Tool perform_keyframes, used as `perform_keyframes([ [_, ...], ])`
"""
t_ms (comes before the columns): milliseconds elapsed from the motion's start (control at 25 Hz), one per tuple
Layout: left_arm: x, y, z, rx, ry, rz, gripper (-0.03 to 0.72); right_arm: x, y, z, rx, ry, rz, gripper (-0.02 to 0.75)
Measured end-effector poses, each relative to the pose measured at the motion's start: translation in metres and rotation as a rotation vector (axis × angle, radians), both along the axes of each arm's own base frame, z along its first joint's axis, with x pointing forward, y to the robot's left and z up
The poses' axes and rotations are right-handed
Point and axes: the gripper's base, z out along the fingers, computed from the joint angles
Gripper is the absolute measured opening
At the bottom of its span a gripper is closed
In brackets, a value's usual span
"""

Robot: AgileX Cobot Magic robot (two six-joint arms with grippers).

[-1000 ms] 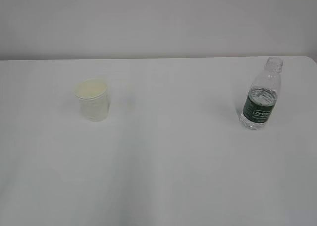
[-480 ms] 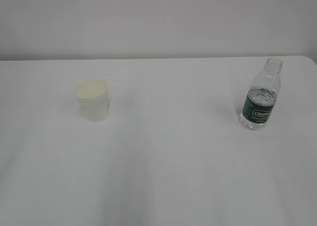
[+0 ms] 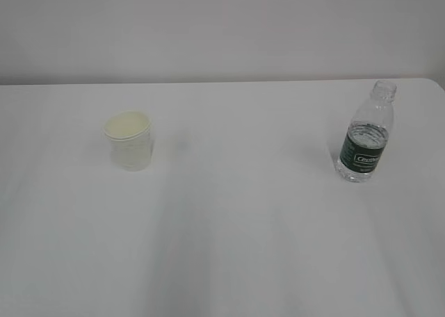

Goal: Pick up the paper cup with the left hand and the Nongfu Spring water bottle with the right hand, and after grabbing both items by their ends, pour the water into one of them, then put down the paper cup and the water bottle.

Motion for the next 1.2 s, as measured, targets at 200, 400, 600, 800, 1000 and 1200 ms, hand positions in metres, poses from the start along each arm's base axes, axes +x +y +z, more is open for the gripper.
perform_keyframes([
  [200,0.021,-0.008,0.0,-0.023,-0.012,-0.051,0.524,0.019,0.0,0.01,0.002,-0.061,-0.017,0.573],
  [400,0.039,-0.019,-0.009,-0.049,0.063,-0.116,0.524,0.033,0.001,0.012,-0.016,-0.056,-0.02,0.573],
  [600,0.056,-0.028,-0.021,-0.063,0.153,-0.146,0.524,0.036,0.001,0.013,-0.039,-0.067,-0.018,0.573],
  [800,0.066,-0.032,-0.029,-0.119,0.203,-0.144,0.524,0.037,0.0,0.018,-0.033,-0.125,-0.026,0.573],
  [1000,0.072,-0.031,-0.026,-0.142,0.144,-0.125,0.524,0.038,0.0,0.019,-0.028,-0.132,-0.027,0.573],
  [1200,0.086,-0.034,-0.029,-0.148,0.119,-0.113,0.524,0.047,0.001,0.02,-0.027,-0.131,-0.032,0.573],
])
